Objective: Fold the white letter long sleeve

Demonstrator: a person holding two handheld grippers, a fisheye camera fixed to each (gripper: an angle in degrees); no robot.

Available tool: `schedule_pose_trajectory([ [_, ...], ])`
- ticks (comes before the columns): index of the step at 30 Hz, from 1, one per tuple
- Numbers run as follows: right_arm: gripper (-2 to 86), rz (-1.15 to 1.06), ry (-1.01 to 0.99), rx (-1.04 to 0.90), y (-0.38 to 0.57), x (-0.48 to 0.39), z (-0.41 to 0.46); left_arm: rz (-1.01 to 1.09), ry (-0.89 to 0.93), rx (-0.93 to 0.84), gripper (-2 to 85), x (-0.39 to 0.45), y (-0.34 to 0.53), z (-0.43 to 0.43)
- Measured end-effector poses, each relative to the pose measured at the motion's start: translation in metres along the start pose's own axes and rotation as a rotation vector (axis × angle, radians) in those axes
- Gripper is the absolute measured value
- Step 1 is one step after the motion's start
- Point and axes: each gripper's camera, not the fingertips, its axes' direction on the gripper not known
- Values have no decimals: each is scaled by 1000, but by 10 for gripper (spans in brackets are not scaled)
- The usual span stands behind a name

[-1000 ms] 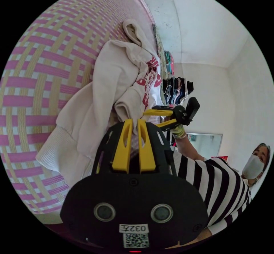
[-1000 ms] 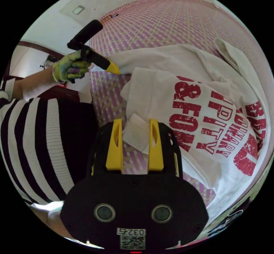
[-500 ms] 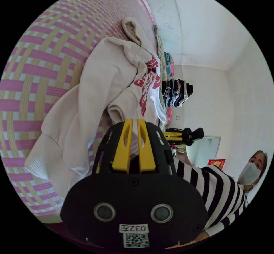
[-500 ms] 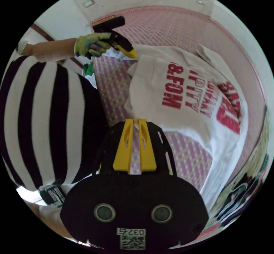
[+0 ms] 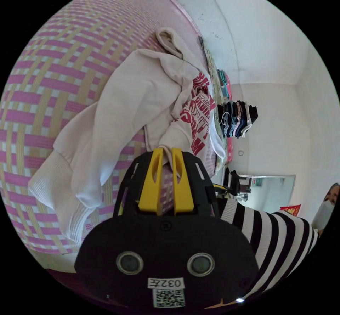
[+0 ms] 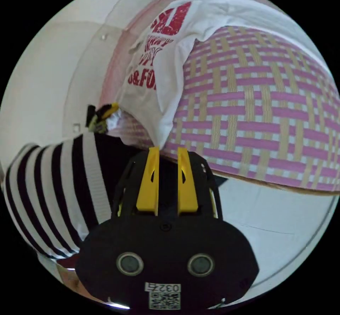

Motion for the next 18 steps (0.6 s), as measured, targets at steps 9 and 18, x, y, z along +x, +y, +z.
schedule_pose_trajectory([
  [9, 87, 106, -190, -58, -31, 39, 28, 9, 24, 15, -6, 6, -4, -7],
  [18, 35, -24, -387, 9, -31, 56, -6, -78, 122, 75, -14, -17, -3, -24],
])
